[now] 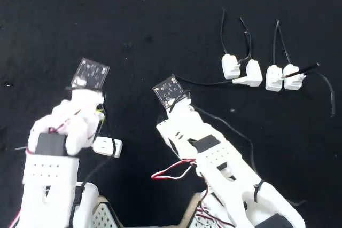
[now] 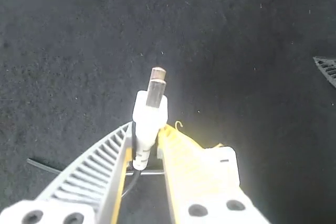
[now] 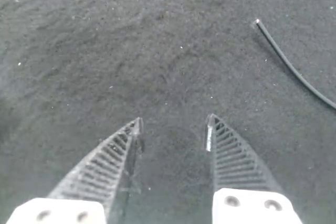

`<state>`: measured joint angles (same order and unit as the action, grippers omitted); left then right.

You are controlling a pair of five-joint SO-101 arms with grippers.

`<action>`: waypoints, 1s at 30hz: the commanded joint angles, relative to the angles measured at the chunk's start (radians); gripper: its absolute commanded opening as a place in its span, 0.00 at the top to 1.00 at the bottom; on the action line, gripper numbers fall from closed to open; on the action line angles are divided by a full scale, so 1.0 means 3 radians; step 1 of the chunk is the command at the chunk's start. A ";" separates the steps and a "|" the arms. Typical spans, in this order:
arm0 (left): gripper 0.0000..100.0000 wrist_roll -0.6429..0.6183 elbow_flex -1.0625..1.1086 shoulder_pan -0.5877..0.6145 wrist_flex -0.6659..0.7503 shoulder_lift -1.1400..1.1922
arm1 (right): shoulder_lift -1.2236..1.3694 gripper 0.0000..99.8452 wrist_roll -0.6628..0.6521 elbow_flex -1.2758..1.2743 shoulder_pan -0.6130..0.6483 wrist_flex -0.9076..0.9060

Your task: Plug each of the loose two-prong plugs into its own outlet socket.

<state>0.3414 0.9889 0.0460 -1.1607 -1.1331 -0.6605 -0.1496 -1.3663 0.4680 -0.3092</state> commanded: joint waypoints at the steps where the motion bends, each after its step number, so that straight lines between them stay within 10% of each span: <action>1: 0.97 0.0010 0.0069 -0.0028 0.0015 -0.0327 | -0.0095 0.82 -0.0015 0.0003 -0.0056 0.0082; 30: 0.86 -0.0506 0.1036 -0.1368 0.1422 -0.0455 | -0.0299 0.82 0.0609 0.0233 -0.0946 -0.0245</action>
<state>0.2079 1.3004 -0.3069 -0.7557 -1.2574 -0.7173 0.0222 -1.3602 0.2041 -0.3767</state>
